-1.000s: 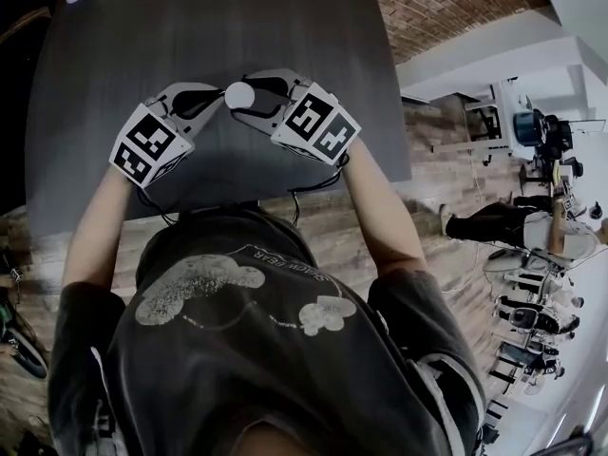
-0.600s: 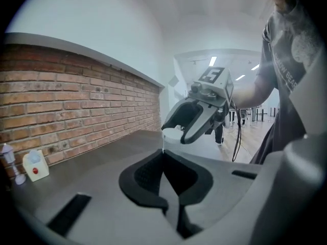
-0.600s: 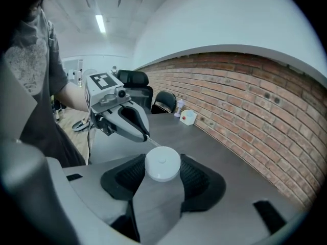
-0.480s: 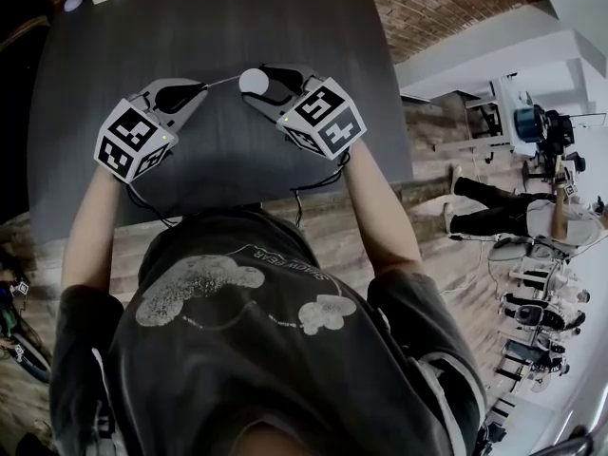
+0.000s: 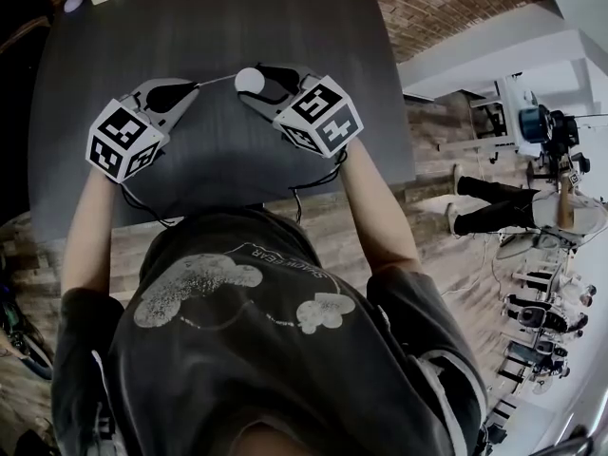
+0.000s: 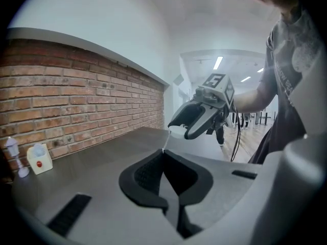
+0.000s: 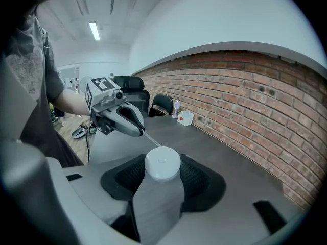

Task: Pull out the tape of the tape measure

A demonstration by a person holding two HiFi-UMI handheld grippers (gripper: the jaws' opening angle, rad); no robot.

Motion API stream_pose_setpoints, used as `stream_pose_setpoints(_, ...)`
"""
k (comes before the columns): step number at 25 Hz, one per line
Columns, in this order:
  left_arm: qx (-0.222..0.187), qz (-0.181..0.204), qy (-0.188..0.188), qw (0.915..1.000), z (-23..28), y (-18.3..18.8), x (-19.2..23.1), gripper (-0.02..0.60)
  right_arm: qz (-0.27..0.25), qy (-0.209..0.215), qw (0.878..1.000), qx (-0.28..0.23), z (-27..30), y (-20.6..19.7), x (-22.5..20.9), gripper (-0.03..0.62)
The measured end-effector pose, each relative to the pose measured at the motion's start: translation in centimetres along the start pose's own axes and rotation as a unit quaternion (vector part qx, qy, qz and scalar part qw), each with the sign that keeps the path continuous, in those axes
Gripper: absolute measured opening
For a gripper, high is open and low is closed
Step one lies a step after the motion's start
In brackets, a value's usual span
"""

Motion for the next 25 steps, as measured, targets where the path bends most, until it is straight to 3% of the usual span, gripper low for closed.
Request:
stream_pose_setpoints(12, 0.016, -0.003, 0.018, 0.9997, -1.6, 0.3, 2.0, 0.01, 0.032, -0.025, 0.999, 0.008, -2.1, -1.7, -3.2, 0.233)
stream_pose_setpoints(25, 0.022, -0.004, 0.047, 0.9987, -1.6, 0.3, 2.3, 0.009, 0.025, -0.036, 0.999, 0.019, -2.1, -2.4, -4.2, 0.233)
Point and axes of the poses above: the fingertips, and each gripper's own axes: z forward along the fingers, x to its left, y out of its top, the point moved 6 cm from there along -z, backward along the fingers, and after that the axes turned 9 degrees about -z, right-handed, at the moved point
